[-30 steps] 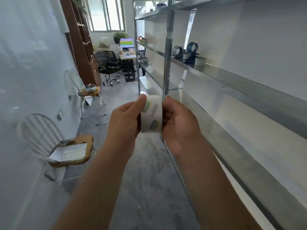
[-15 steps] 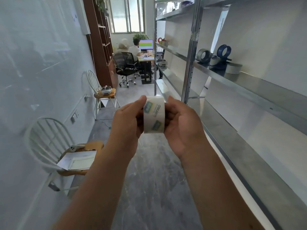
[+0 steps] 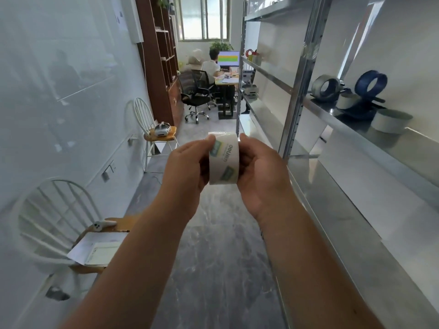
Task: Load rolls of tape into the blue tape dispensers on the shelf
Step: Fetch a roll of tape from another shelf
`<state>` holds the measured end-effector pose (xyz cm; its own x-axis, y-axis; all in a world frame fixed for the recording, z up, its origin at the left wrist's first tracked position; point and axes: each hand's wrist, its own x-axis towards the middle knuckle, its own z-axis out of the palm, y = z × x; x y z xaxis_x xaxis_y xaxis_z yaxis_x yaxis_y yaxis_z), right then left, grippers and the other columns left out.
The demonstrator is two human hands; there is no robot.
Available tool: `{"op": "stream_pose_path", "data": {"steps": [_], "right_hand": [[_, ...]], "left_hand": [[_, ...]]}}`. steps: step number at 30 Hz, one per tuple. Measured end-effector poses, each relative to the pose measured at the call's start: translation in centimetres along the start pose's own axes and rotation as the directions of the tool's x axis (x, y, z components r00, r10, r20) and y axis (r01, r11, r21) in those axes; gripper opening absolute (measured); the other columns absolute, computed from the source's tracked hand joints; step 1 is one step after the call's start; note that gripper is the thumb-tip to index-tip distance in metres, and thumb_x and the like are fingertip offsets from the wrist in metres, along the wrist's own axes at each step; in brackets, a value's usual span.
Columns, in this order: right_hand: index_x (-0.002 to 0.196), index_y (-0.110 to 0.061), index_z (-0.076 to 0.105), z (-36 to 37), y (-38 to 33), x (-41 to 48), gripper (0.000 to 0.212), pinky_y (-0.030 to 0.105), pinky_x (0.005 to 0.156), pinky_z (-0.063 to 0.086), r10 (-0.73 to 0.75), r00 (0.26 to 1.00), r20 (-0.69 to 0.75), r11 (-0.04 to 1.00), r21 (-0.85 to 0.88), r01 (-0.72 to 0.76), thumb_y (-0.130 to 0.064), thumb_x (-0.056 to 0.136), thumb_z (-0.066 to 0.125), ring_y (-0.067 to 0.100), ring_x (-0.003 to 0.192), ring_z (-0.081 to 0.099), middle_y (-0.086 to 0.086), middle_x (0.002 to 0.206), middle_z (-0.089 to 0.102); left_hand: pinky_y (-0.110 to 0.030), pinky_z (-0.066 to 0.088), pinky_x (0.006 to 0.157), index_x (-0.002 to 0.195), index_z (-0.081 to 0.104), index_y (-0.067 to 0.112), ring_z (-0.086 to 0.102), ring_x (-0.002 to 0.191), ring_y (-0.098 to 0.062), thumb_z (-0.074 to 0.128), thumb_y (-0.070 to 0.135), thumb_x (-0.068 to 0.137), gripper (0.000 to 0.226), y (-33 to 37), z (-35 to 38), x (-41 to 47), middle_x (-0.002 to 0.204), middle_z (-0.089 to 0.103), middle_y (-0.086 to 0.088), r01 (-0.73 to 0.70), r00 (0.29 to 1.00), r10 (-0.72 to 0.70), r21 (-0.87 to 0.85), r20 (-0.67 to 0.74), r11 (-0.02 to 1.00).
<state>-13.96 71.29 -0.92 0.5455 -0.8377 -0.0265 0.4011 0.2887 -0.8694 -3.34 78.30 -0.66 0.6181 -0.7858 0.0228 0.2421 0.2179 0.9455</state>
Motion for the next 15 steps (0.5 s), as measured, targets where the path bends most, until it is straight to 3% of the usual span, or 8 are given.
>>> {"op": "stream_pose_path", "data": {"steps": [4, 8, 12, 15], "right_hand": [[0.094, -0.011, 0.080, 0.7, 0.6, 5.9, 0.031, 0.044, 0.080, 0.053, -0.009, 1.000, -0.025, 1.000, 0.012, 0.010, -0.029, 0.101, 0.057, 0.024, 0.082, 0.069, 0.009, 0.085, 0.077], [0.105, -0.006, 0.079, 2.2, 1.9, 12.5, 0.032, 0.042, 0.079, 0.055, -0.031, 0.999, -0.042, 1.000, 0.004, 0.031, -0.027, 0.101, 0.056, 0.023, 0.082, 0.071, 0.010, 0.089, 0.078], [0.108, -0.007, 0.079, 4.0, 3.1, 20.0, 0.031, 0.042, 0.078, 0.057, -0.091, 0.990, -0.109, 0.995, 0.017, 0.094, -0.026, 0.102, 0.055, 0.024, 0.085, 0.073, 0.012, 0.094, 0.080], [0.108, -0.007, 0.078, 5.3, 2.7, 25.5, 0.032, 0.042, 0.080, 0.057, -0.138, 0.976, -0.168, 0.990, 0.008, 0.141, -0.026, 0.103, 0.054, 0.025, 0.087, 0.073, 0.012, 0.094, 0.080]], "left_hand": [[-0.061, 0.055, 0.097, 0.090, 0.080, 0.009, 0.073, 0.090, -0.037, 0.055, 0.023, 0.102, 0.032, 0.1, -0.4, 5.7, 0.095, 0.077, -0.019, 0.008, 0.999, -0.008, -0.004, 0.034, 1.000], [-0.065, 0.052, 0.100, 0.075, 0.083, 0.014, 0.070, 0.093, -0.041, 0.055, 0.020, 0.101, 0.040, 0.1, -1.9, 12.6, 0.095, 0.075, -0.022, 0.031, 0.998, -0.030, -0.024, 0.052, 0.999], [-0.071, 0.045, 0.104, 0.088, 0.076, 0.006, 0.064, 0.093, -0.042, 0.056, 0.022, 0.099, 0.028, 0.8, -2.9, 21.1, 0.101, 0.065, -0.026, 0.041, 0.993, -0.038, -0.027, 0.109, 0.999], [-0.068, 0.048, 0.101, 0.086, 0.077, 0.008, 0.065, 0.092, -0.040, 0.056, 0.024, 0.100, 0.029, 1.6, -3.1, 28.1, 0.099, 0.067, -0.026, 0.062, 0.985, -0.060, -0.011, 0.162, 0.998]]}}
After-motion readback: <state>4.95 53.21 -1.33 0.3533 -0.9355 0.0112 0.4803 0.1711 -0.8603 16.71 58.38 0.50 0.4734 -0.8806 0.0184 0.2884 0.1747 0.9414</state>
